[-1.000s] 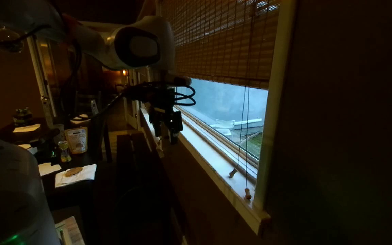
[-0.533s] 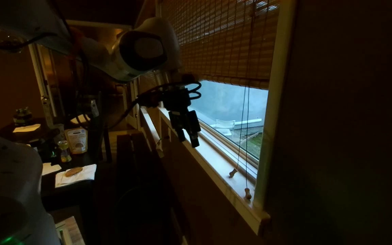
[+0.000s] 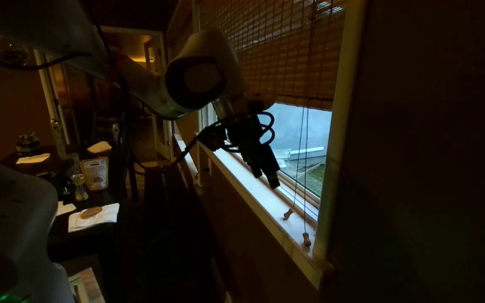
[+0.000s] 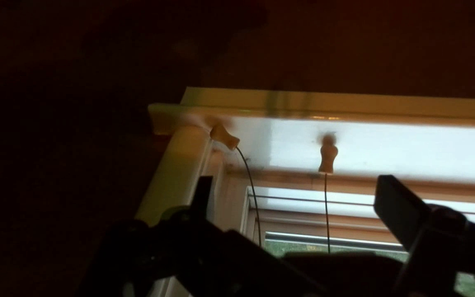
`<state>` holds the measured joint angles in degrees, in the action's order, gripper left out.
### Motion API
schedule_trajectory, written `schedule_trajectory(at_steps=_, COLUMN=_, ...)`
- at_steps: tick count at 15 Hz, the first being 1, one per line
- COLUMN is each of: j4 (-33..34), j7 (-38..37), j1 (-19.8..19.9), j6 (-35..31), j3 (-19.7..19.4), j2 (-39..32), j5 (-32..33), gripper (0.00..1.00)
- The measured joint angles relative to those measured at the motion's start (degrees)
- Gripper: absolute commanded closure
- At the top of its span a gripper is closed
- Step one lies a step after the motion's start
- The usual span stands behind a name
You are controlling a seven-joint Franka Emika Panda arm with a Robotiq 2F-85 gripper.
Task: Close the blinds of the window
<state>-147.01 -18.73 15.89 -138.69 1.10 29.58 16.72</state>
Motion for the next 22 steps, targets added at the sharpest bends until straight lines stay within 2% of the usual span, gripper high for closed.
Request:
schedule_trajectory(at_steps=7, j4=0.4, j7=0.1, j1=2.0, j6=-15.1, j3=0.0, j2=-5.9, j5=1.4, gripper=0.0)
schedule_trajectory(at_steps=14, j4=0.3, j7=0.1, j1=2.6, j6=-15.9, j3=0.3, j2=-6.6, j5=2.1, gripper=0.0)
schedule_trajectory(at_steps=20, j4=0.3, j7=-5.9, j1=9.6, j6=-27.3, j3=5.3, j2=-9.5, j5=10.7, gripper=0.0)
schedule_trajectory(at_steps=21, j4=0.3, j7=-6.9, j1=10.8, j6=-28.8, j3=6.2, j2=-10.1, j5=11.8, gripper=0.05)
schedule_trajectory(at_steps=22, j4=0.3, j7=-8.0, j1=12.1, j6=-30.4, j3=7.3, j2=-10.7, j5=12.9, gripper=0.26)
